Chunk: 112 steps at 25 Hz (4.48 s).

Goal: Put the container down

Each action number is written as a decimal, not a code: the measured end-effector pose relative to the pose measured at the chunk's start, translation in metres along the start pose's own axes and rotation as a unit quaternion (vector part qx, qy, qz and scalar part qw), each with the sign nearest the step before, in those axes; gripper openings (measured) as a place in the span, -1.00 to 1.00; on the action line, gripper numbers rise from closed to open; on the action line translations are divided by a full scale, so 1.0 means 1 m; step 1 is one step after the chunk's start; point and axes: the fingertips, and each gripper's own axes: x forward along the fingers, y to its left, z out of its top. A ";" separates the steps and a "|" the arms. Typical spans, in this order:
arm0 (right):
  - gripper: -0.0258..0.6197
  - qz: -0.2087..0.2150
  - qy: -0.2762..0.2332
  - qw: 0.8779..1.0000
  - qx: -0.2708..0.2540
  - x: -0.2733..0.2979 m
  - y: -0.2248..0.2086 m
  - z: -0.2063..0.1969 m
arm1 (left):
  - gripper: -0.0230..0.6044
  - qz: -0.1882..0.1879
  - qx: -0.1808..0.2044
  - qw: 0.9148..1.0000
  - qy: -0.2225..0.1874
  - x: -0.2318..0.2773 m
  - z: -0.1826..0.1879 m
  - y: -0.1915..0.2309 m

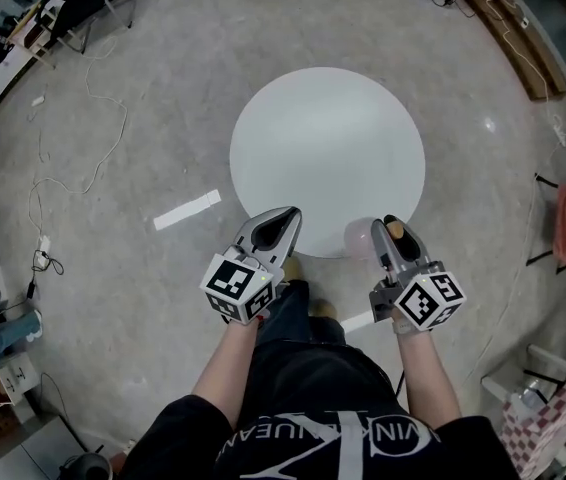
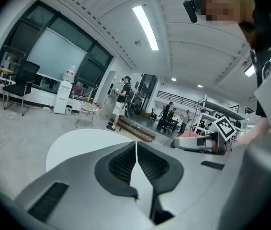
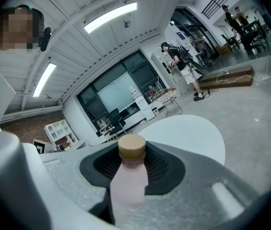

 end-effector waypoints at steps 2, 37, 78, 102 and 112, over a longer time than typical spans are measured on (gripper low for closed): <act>-0.51 -0.005 0.001 1.000 0.000 0.007 -0.002 0.000 | -0.88 -0.007 -0.004 1.000 0.006 0.006 -0.002 0.007; -0.51 0.043 0.087 0.990 -0.101 0.113 -0.031 -0.015 | -0.88 0.031 -0.056 0.997 0.036 0.062 -0.051 0.059; -0.51 0.081 0.101 0.963 -0.237 0.181 -0.046 -0.018 | -0.88 0.084 -0.080 0.993 0.010 0.094 -0.060 0.087; -0.51 0.084 0.088 0.947 -0.297 0.179 -0.041 -0.025 | -0.88 0.087 -0.081 0.993 0.014 0.092 -0.067 0.085; -0.51 0.078 0.078 0.942 -0.317 0.178 -0.033 -0.030 | -0.88 0.085 -0.085 0.993 0.018 0.089 -0.069 0.083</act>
